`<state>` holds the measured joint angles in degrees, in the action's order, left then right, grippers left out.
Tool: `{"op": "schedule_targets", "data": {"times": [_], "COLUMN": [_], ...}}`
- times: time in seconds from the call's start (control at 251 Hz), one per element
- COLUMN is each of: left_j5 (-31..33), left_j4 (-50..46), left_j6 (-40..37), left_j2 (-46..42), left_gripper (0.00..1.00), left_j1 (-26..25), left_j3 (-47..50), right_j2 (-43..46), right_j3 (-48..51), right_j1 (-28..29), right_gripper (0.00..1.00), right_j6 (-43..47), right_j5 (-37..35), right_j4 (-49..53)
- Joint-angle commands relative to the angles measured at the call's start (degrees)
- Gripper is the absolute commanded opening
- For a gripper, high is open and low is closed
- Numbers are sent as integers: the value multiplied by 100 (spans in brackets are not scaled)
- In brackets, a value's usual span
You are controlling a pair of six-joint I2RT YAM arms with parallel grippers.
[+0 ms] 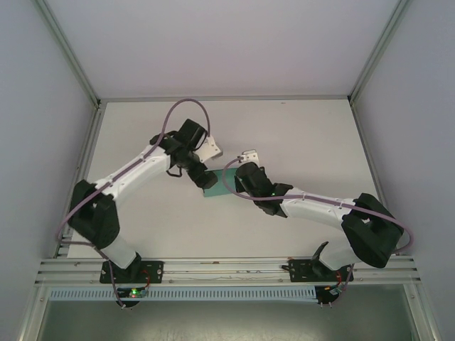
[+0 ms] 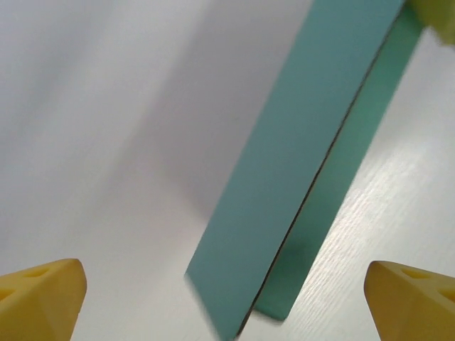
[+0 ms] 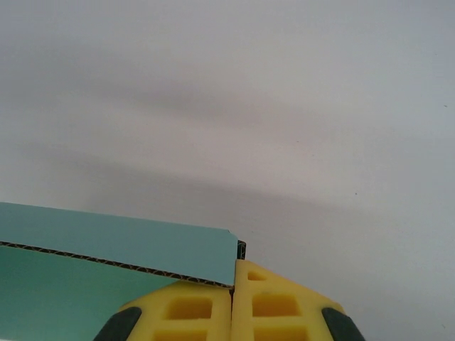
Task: Assemble paper box
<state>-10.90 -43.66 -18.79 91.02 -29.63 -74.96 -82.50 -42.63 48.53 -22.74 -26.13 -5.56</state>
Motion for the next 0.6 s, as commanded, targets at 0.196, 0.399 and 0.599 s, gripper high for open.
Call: {"op": "schedule_targets", "data": {"times": [0.196, 0.399, 0.599], "left_j5": [717, 677, 758], "left_j4": [1044, 1177, 1079], "left_j6": [2018, 1954, 2149], "left_j2": [-1372, -982, -632], "left_gripper": [82, 63, 34], "left_j1": [-26, -32, -34], "left_j3": [1371, 1282, 970], "right_j2": [-291, -358, -381], "right_j3": [-202, -658, -688], "right_j1": [69, 52, 51], "right_gripper": [0, 0, 0], "right_j6": [-202, -299, -319], "right_j5": [432, 580, 635], "right_j4": [1182, 1849, 1892]}}
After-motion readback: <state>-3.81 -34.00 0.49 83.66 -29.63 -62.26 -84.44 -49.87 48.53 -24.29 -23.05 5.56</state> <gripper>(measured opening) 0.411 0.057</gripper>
